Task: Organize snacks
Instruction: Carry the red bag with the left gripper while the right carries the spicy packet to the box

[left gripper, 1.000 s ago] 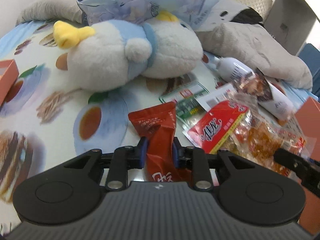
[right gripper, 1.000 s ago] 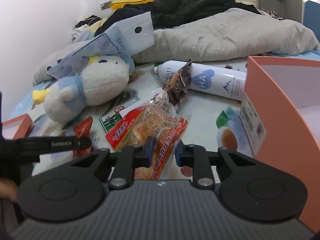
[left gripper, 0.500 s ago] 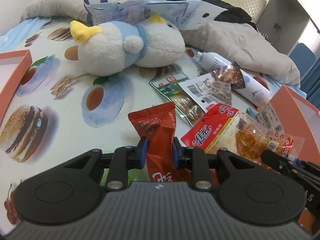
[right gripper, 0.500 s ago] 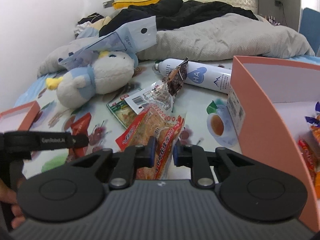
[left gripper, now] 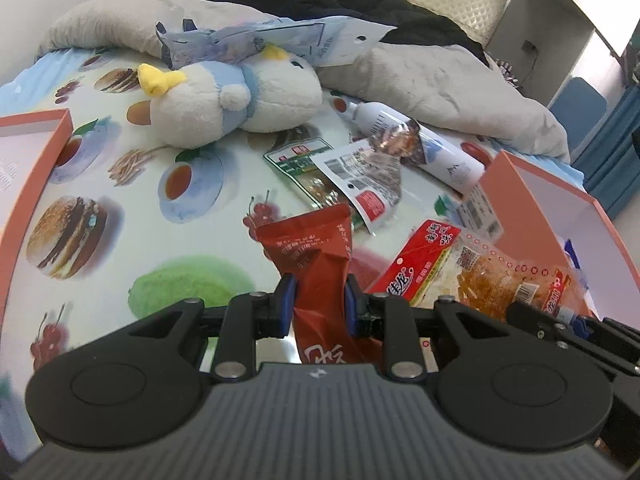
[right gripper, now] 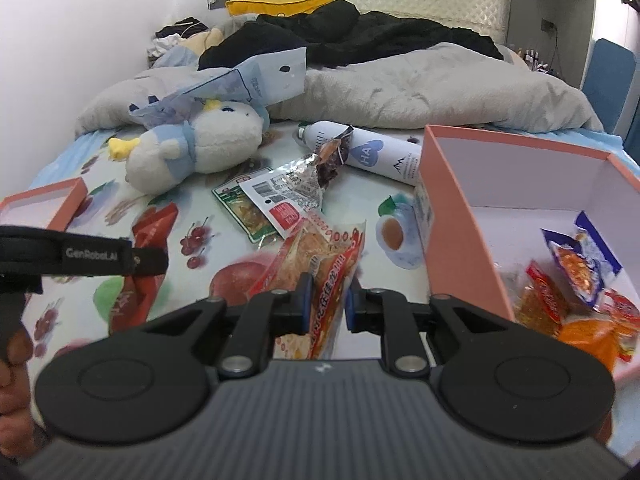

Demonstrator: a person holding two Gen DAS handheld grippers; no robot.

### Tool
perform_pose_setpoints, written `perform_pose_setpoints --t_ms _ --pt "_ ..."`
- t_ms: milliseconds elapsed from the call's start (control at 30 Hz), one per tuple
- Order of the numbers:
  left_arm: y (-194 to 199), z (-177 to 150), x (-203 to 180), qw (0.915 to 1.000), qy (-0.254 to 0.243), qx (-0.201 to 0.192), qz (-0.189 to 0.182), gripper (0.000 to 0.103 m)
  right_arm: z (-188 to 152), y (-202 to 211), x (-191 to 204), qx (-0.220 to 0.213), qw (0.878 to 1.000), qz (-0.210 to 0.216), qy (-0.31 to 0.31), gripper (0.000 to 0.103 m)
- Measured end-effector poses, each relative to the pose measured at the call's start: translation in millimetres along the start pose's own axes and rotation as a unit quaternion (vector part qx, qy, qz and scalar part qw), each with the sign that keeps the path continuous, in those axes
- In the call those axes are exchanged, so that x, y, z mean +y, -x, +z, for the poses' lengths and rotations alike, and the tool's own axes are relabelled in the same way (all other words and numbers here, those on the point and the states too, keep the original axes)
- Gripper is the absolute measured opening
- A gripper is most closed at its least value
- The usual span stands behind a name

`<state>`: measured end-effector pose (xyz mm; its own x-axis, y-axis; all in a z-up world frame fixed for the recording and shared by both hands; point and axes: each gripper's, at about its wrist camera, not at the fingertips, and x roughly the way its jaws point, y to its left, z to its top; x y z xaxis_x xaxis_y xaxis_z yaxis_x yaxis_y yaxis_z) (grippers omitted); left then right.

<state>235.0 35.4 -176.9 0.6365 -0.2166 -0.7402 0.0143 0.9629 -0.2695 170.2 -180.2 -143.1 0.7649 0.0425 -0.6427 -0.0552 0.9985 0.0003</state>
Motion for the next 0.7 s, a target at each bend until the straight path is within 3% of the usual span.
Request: perform_pose_setpoints --t_ms 333,700 --pt "40.4 -11.1 -27.0 0.9997 -0.020 0.001 -0.016 0.029 -2.9 34.5 -8.5 0.007 1.000 -0.016 -0.001 0.019" --pt "74.3 17.2 -79.1 0.9973 -0.049 -0.030 -0.045 0.029 29.0 71.7 -33.8 -0.025 0.999 -0.011 -0.021 0.018"
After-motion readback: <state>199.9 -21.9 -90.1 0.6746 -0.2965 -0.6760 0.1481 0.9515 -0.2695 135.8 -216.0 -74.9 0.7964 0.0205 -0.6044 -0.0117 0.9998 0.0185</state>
